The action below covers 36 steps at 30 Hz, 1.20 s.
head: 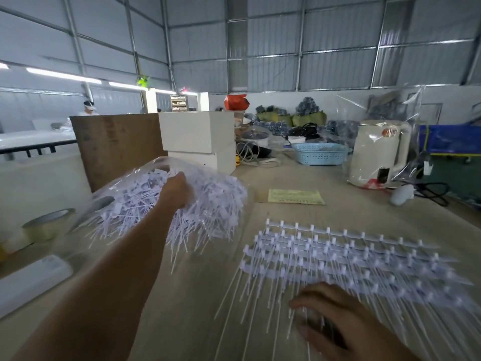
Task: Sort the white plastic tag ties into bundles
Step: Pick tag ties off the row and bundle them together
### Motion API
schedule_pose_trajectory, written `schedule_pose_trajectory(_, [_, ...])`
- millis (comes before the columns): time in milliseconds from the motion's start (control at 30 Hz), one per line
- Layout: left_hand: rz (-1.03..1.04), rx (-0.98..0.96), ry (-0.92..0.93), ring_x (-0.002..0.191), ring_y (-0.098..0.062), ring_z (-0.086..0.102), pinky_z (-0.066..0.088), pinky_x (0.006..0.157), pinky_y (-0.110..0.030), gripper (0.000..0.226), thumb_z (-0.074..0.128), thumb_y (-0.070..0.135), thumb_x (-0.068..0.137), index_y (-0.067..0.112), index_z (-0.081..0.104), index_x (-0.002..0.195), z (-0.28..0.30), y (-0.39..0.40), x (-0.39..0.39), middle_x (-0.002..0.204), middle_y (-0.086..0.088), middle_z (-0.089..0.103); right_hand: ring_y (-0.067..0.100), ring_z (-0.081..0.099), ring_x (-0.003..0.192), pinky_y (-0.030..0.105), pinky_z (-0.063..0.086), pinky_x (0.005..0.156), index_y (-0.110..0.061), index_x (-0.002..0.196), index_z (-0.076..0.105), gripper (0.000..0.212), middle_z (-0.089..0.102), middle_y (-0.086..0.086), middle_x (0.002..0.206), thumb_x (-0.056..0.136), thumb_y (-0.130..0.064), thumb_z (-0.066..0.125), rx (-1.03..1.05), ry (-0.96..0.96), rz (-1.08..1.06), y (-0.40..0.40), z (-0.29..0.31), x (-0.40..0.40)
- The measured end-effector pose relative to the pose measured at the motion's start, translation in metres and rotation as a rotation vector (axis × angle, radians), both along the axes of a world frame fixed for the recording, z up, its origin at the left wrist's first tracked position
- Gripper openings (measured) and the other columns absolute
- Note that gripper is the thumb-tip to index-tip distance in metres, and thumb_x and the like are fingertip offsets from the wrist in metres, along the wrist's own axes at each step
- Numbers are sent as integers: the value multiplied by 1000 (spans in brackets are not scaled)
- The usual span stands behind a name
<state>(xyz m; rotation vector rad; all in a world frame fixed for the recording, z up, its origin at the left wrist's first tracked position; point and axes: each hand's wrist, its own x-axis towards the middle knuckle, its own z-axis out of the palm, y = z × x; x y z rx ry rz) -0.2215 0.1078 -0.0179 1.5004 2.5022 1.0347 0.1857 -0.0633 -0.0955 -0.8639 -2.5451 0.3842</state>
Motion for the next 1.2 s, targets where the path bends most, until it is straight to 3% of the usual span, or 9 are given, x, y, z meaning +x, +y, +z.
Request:
schedule_pose_trajectory(100, [-74, 5, -69, 63, -23, 67, 52, 54, -27, 12, 52, 4, 91, 3, 58, 102, -2, -12, 2, 97, -18, 68, -13, 42, 118, 14, 32, 102, -67, 110, 42, 29, 38, -38, 125, 85, -75, 31, 7, -60, -44, 4, -4, -5])
schedule_pose_trajectory(167, [-120, 33, -134, 57, -21, 69, 59, 57, -33, 25, 51, 10, 96, 11, 59, 119, 0, -27, 3, 103, -11, 68, -12, 43, 117, 16, 34, 102, -66, 112, 42, 29, 40, -37, 124, 86, -74, 32, 33, -53, -56, 4, -5, -7])
schedule_pose_trajectory(300, [-78, 21, 193, 111, -39, 64, 51, 98, -46, 37, 43, 25, 105, 9, 57, 135, 3, -72, 16, 133, -21, 60, -11, 48, 108, 13, 37, 93, -57, 117, 49, 20, 41, -35, 122, 98, -50, 51, 78, -14, -77, -3, -1, -9])
schedule_pose_trajectory(433, [-13, 303, 293, 75, -39, 64, 53, 67, -44, 38, 37, 28, 105, 7, 61, 84, -2, -132, 53, 78, -19, 66, -17, 47, 92, 2, 31, 78, -35, 123, 62, 23, 48, -21, 121, 102, -32, 53, 119, 42, -75, -11, 2, -14])
schedule_pose_trajectory(600, [-298, 344, 347, 50, -31, 53, 40, 51, -32, 26, 50, 27, 101, 17, 56, 78, -12, -194, 129, 48, 4, 44, 6, 56, 103, 23, 46, 87, -20, 120, 69, 25, 59, -5, 119, 100, -25, 55, 320, 59, -169, -10, 19, 1])
schedule_pose_trajectory(700, [-503, 186, 465, 53, -22, 49, 44, 56, -31, 22, 47, 33, 102, 21, 61, 89, -18, -193, 155, 54, 7, 43, 15, 62, 96, 21, 43, 81, -17, 111, 72, 18, 66, -1, 109, 99, -18, 58, 380, 130, -324, 7, 38, 26])
schedule_pose_trajectory(833, [-618, 87, 482, 67, -20, 59, 43, 58, -29, 18, 44, 27, 103, 19, 61, 100, -28, -154, 178, 78, -1, 65, 25, 61, 85, 30, 45, 74, -10, 98, 72, 15, 67, 8, 96, 95, -10, 57, 319, 111, -648, 41, 48, 81])
schedule_pose_trajectory(1000, [-441, -49, 442, 98, -27, 66, 51, 81, -35, 23, 47, 22, 102, 11, 64, 113, -46, -78, 188, 109, -12, 68, 38, 52, 114, 40, 46, 93, -9, 114, 64, 25, 57, 16, 118, 99, -24, 50, 57, -112, -1070, 77, 24, 146])
schedule_pose_trajectory(1200, [-227, -48, 282, 87, -32, 65, 54, 78, -41, 50, 41, 48, 101, 7, 69, 104, -84, -45, 171, 94, -13, 67, 32, 57, 107, 39, 46, 96, -12, 107, 63, 30, 61, 13, 114, 101, -38, 50, -132, -95, -1093, 97, 3, 166])
